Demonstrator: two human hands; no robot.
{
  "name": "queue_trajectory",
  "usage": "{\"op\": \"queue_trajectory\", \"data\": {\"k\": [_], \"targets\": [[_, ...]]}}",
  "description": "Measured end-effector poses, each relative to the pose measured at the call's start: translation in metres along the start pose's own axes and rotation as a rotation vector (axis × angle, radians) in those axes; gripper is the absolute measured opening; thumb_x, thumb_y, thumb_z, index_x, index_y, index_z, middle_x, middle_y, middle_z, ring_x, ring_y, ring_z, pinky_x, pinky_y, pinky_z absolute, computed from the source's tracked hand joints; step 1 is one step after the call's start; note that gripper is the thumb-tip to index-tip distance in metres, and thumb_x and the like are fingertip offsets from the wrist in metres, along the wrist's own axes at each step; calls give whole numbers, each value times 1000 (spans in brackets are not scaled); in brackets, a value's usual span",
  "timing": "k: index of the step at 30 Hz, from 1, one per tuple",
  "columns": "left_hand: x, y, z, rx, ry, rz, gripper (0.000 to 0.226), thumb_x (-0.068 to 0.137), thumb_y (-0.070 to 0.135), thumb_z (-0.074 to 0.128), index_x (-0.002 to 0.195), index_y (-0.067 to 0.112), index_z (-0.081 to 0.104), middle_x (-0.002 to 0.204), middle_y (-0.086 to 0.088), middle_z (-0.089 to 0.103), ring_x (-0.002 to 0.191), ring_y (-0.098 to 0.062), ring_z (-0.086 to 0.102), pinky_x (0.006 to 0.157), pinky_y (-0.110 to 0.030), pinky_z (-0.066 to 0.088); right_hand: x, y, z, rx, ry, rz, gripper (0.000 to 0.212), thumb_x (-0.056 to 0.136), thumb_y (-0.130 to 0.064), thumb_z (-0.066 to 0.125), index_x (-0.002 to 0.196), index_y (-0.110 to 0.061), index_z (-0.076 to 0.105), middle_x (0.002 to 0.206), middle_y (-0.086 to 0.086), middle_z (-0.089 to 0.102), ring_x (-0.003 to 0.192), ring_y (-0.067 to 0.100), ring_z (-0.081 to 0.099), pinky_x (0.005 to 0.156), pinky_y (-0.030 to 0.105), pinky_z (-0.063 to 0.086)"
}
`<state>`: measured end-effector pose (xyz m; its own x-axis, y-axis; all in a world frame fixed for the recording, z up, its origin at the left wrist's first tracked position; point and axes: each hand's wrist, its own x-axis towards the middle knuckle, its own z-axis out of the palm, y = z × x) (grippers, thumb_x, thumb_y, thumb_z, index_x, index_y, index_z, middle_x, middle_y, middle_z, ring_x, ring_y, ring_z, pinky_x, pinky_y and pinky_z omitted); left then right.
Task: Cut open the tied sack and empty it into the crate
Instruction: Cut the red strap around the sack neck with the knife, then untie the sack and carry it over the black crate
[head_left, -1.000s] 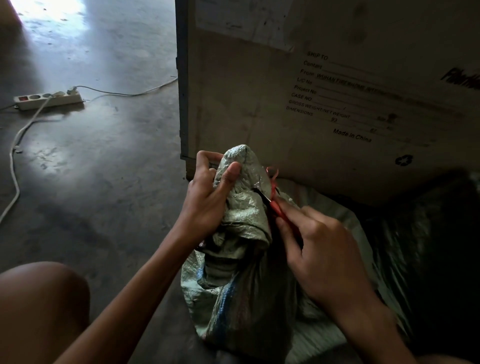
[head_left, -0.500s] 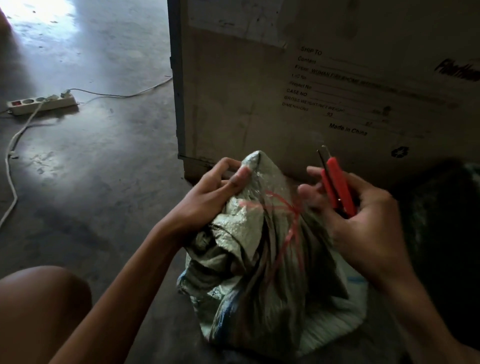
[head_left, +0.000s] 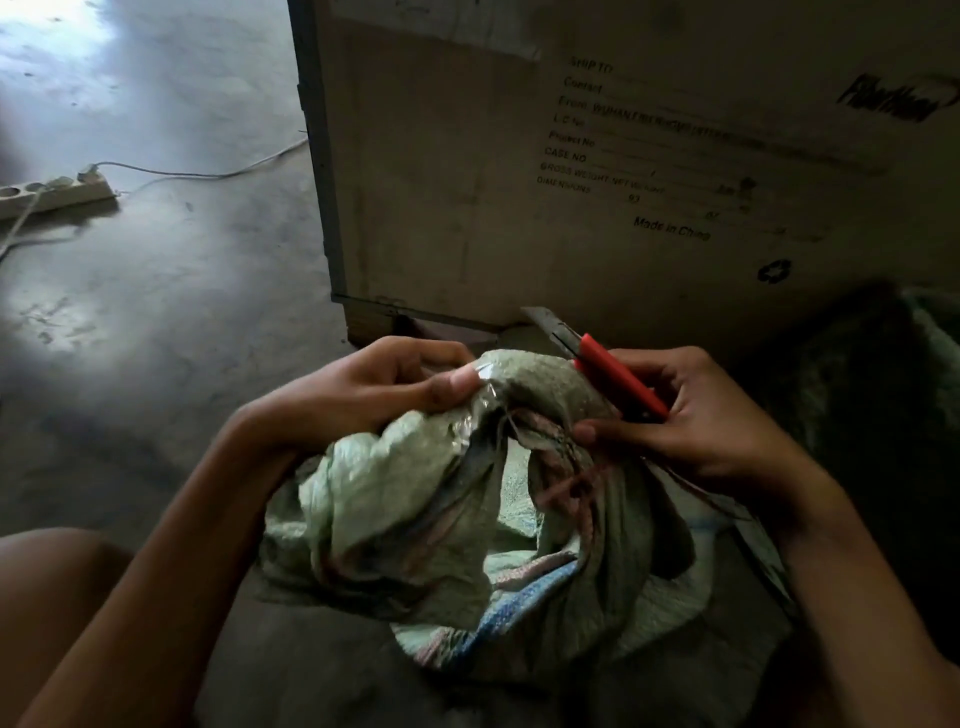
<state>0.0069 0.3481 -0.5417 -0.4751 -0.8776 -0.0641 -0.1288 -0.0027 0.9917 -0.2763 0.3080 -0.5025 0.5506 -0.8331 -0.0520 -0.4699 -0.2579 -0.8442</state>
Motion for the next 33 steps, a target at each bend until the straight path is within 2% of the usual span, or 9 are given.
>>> {"op": "queue_trajectory", "data": {"k": [4,6,9,12,15,21,25,28,33], "targets": [[-7,6,-2,356,-19,-71,54,75,33,83,124,29,61,109,1,75,97,-13,73,79,-35,61,0,6,2,-36,-24,14,51,69,-33,86,118,-32,74,115,-16,76,113,3,69,104,38,54],[-5,0,-3,658,223,-42,70,63,56,85,126,38,59,109,13,69,100,-2,66,83,-29,55,3,7,9,-3,1,15,42,73,-20,86,111,-35,74,110,-19,76,106,-3,70,96,21,55],[8,-15,2,1011,752,-19,76,57,69,78,113,24,54,112,4,60,104,-20,56,89,-42,48,8,8,26,-38,131,-7,33,77,-16,87,101,-34,75,98,-16,79,93,-3,73,84,15,56],[22,-24,19,932,1166,-20,49,74,58,79,75,17,52,70,4,57,63,-17,53,61,-28,40,9,5,46,-43,343,-22,26,77,-20,87,96,-32,74,87,-16,77,82,-7,72,72,7,51],[31,-30,26,218,965,-192,52,94,51,62,63,9,66,49,2,57,42,-13,48,47,-24,38,11,3,65,-54,420,-81,24,77,-24,86,100,-24,77,87,-12,78,80,0,74,74,20,59],[37,-23,27,-696,557,-83,41,93,44,39,90,11,63,77,-4,63,70,-20,54,69,-36,41,14,12,77,35,398,10,37,74,-29,89,108,-28,75,92,-14,79,87,0,75,82,24,60],[46,-29,40,-608,595,-159,48,89,44,64,124,12,64,107,-10,76,85,-20,73,67,-30,55,14,13,76,278,363,68,43,78,-29,83,119,-19,74,106,-7,79,98,5,75,89,29,60],[52,-36,43,-567,745,-209,42,90,25,70,129,16,55,113,-12,74,89,-18,73,74,-35,59,14,12,68,327,506,108,24,88,-35,74,109,-23,76,99,-1,80,63,-4,68,61,17,51],[55,-53,51,-117,789,-190,59,91,14,64,144,30,45,133,0,65,117,-20,64,102,-42,53,10,37,41,153,762,260,37,98,-44,59,74,-18,73,43,-10,54,38,5,41,48,27,34]]}}
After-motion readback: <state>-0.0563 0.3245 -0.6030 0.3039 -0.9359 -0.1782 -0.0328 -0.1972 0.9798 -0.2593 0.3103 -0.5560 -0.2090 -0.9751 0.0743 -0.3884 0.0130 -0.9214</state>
